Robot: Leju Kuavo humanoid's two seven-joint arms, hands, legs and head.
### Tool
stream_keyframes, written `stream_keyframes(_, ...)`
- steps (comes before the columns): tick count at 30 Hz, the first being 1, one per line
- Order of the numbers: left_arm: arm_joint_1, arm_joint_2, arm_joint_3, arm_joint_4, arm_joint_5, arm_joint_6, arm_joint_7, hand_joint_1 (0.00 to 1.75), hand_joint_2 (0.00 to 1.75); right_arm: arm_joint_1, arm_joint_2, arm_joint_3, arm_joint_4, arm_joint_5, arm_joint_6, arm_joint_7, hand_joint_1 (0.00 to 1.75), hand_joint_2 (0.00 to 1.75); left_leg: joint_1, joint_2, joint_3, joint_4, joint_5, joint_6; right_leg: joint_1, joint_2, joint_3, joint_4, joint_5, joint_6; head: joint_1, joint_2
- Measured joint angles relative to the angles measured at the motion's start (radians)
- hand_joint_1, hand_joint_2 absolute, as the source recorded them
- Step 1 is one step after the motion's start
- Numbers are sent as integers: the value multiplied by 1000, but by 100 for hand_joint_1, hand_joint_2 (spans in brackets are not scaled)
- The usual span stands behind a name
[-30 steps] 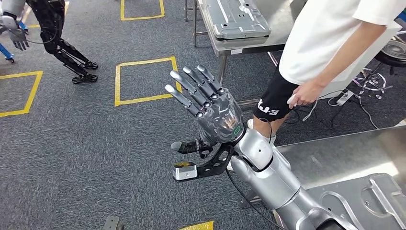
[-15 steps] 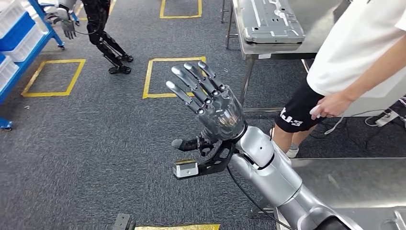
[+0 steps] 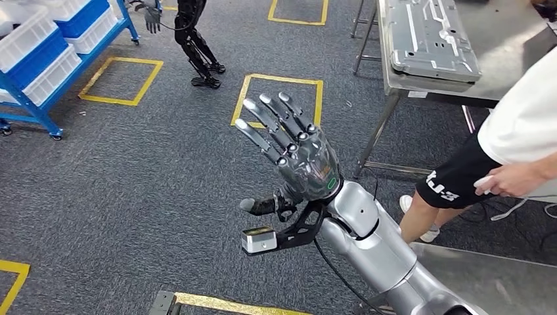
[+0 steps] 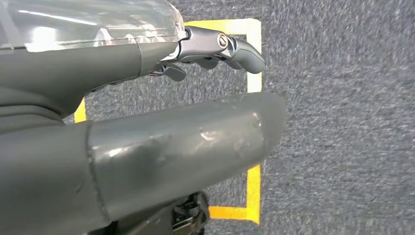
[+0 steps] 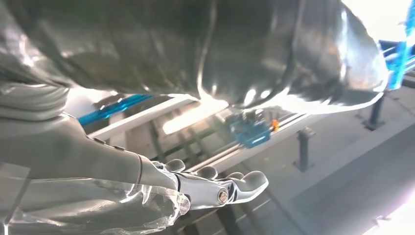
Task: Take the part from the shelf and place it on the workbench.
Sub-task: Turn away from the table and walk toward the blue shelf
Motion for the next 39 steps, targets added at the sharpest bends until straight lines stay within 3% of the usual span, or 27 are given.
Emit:
stream_keyframes(1, -4, 2, -1, 0, -1, 0, 2, 0, 0, 14, 0, -7, -1, -1, 0, -11, 0, 0, 0, -14, 0, 1, 0, 1, -1, 7, -30, 55, -16, 1, 0, 0)
stream_keyframes(2, -6, 4, -2, 0, 0, -1, 3, 0, 0, 26, 0, -12, -1, -2, 0, -21, 0, 0, 0, -28, -1, 2, 0, 1, -3, 10, -47, 81, -14, 2, 0, 0)
stream_keyframes(3, -8, 6, -3, 0, 0, -2, 3, 0, 0, 35, 1, -16, -1, -1, 0, -29, 0, 0, 0, -42, -1, 4, 0, 0, -4, 12, -44, 66, 10, 2, 0, 0)
stream_keyframes(4, -11, 7, -4, 0, -1, -3, 3, 0, 0, 40, 2, -20, -2, -1, 0, -34, 0, 0, 0, -56, 0, 7, -1, -1, -6, 16, -24, 14, 48, 1, 0, 0)
stream_keyframes(6, -19, 8, -10, 0, -5, -4, 3, 0, 0, 47, 5, -29, -4, 0, 0, -41, 0, 0, 0, -81, -4, 16, -4, -8, -12, 53, 35, -122, 113, -2, 0, 0)
stream_keyframes(8, -25, 9, -16, 0, -10, -2, 3, 0, 0, 54, 9, -37, -8, 0, 0, -44, 0, 0, 3, -103, -13, 21, -4, -20, -11, 80, 62, -186, 129, -5, 0, 0)
stream_keyframes(10, -24, 9, -19, 0, -12, -1, 3, 0, 0, 60, 13, -42, -10, -1, 0, -45, 0, 0, 7, -122, -19, 18, 0, -34, -9, 68, 65, -191, 130, -10, 0, 0)
stream_keyframes(11, -23, 9, -20, 0, -12, 0, 3, 0, 0, 61, 17, -44, -10, -1, 0, -46, 0, 0, 7, -114, -21, 20, -2, -39, -10, 57, 68, -197, 133, -16, 0, 0)
stream_keyframes(13, -23, 10, -21, 0, -12, 0, 3, 0, 0, 62, 24, -46, -13, -1, 0, -46, 0, 0, 3, -63, -43, 65, -31, -45, -12, 31, 77, -210, 138, -29, -1, 0)
stream_keyframes(15, -27, 10, -22, 0, -13, 0, 3, 0, 0, 65, 28, -47, -15, -1, 0, -47, 0, 0, 5, -11, -99, 184, -92, -50, -8, 2, 80, -214, 138, -38, -2, 0)
stream_keyframes(17, -26, 9, -24, 0, -13, 1, 3, 0, 0, 70, 28, -48, -15, 0, 0, -47, 0, 0, 10, 1, -155, 299, -132, -56, -4, -26, 80, -214, 136, -41, -2, 0)
stream_keyframes(18, -24, 9, -24, 0, -13, 2, 3, 0, 0, 73, 28, -49, -15, 1, 0, -48, 0, 0, 12, 3, -161, 314, -129, -58, -3, -39, 80, -214, 134, -40, -2, 0)
stream_keyframes(19, -22, 9, -24, 0, -13, 2, 4, 0, 0, 75, 28, -49, -15, 1, 0, -49, 0, 0, 14, 7, -147, 288, -108, -60, -3, -51, 80, -213, 132, -39, -2, 0)
stream_keyframes(20, -21, 9, -25, 0, -13, 3, 5, 0, 0, 76, 28, -49, -15, 2, 0, -51, 0, 0, 15, 15, -115, 228, -75, -60, -3, -63, 81, -211, 130, -37, -2, 0)
stream_keyframes(22, -22, 9, -25, 0, -13, 3, 6, 0, 0, 76, 28, -51, -15, 2, 0, -54, 0, 0, 10, 57, -43, 89, -27, -56, 1, -84, 83, -204, 122, -28, -2, 0)
stream_keyframes(23, -22, 9, -26, 0, -13, 3, 7, 0, 0, 77, 28, -53, -15, 2, 0, -54, 0, 0, 6, 73, -22, 47, -17, -50, 3, -93, 83, -201, 118, -23, -2, 0)
stream_keyframes(24, -21, 8, -26, 0, -12, 3, 8, 0, 0, 77, 28, -55, -15, 3, 0, -55, 0, 0, 2, 82, -15, 29, -18, -45, 6, -102, 84, -199, 115, -19, -2, 0)
stream_keyframes(26, -16, 7, -27, 0, -11, 3, 11, 0, 0, 79, 29, -57, -14, 4, 0, -55, 0, 0, -1, 63, -16, 27, -16, -32, 7, -119, 86, -199, 111, -10, -1, 0)
stream_keyframes(27, -13, 6, -27, 0, -9, 3, 13, 0, 0, 80, 29, -58, -14, 8, 0, -55, 0, 0, 0, 51, -16, 24, -14, -27, 4, -111, 86, -193, 104, -4, -1, 0)
stream_keyframes(29, -9, 4, -26, 0, -5, 4, 18, 0, 0, 82, 29, -61, -13, 15, 0, -55, 0, 0, 2, 29, -13, 20, -10, -15, -2, -57, 62, -134, 64, 5, -1, 0)
stream_keyframes(31, -10, 2, -26, 0, -2, 4, 23, 0, 0, 86, 28, -67, -11, 21, 0, -54, 0, 0, 3, 6, -14, 20, -9, -7, -4, -4, -1, -5, 3, 7, -1, 0)
stream_keyframes(33, -8, 2, -26, 0, -2, 6, 30, 0, 0, 90, 28, -71, -7, 28, 0, -48, 0, 0, 1, -22, -14, 20, -9, -4, -3, 9, -56, 88, -18, 6, -1, 0)
stream_keyframes(34, -6, 2, -26, 0, -2, 6, 32, 0, 0, 91, 28, -71, -6, 32, 0, -44, 0, 0, 1, -37, -13, 21, -9, -4, -3, 11, -59, 83, 1, 4, -1, 0)
stream_keyframes(36, -5, 2, -26, 0, -3, 8, 36, 0, 0, 90, 28, -71, -6, 38, 0, -37, 0, 0, 2, -66, -10, 22, -10, -5, -4, 29, -16, -25, 78, -4, -1, 0)
stream_keyframes(38, -8, 2, -27, 0, -4, 8, 37, 0, 0, 88, 28, -71, -7, 42, 0, -34, 0, 0, 2, -92, -12, 25, -10, -11, -7, 77, 36, -145, 130, -10, -1, 0)
stream_keyframes(39, -10, 3, -27, 0, -4, 8, 37, 0, 0, 88, 28, -71, -8, 45, 0, -33, 0, 0, 4, -104, -16, 26, -9, -17, -6, 94, 49, -177, 137, -11, -1, 0)
